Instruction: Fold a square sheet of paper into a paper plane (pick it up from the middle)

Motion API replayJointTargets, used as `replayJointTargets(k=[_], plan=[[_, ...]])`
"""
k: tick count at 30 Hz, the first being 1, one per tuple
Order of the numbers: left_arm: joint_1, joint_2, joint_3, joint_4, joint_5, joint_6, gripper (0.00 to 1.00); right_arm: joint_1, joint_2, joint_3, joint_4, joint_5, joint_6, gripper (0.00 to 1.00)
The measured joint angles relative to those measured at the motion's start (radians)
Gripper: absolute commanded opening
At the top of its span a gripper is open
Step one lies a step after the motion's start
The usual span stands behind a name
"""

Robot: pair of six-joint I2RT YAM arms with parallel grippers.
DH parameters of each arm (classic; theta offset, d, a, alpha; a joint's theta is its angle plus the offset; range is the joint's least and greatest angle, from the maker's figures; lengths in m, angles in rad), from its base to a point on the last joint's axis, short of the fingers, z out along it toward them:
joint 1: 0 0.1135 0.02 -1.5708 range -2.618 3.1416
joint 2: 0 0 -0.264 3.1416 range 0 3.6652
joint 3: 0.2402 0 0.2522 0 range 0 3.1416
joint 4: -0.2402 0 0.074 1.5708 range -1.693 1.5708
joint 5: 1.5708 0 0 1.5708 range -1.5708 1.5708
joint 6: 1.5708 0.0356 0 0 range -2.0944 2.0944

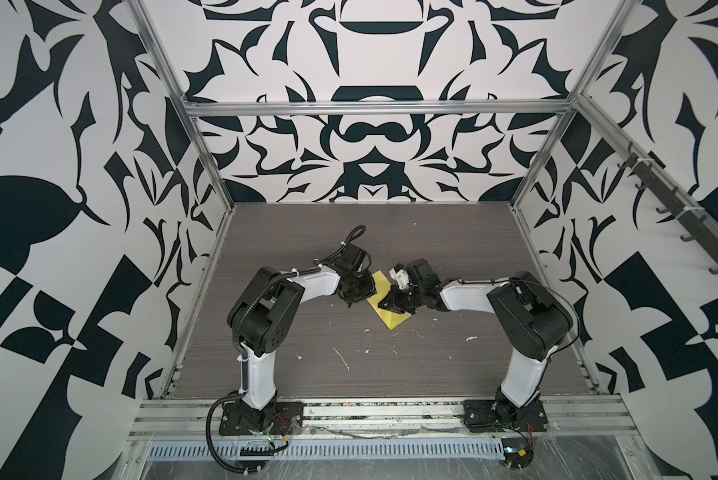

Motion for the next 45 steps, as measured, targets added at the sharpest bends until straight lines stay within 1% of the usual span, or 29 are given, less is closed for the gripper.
replayJointTargets(k=[14,45], plan=[[0.0,0.001,0.002,-0.002,0.0,0.0,0.26,0.0,0.004,-0.014,-0.006,-0.029,-0.019,0.06],[0.0,0.002,0.003,-0.004,0.0,0.0,0.25,0.0,0.033,-0.034,0.083,-0.042,0.004,0.06]])
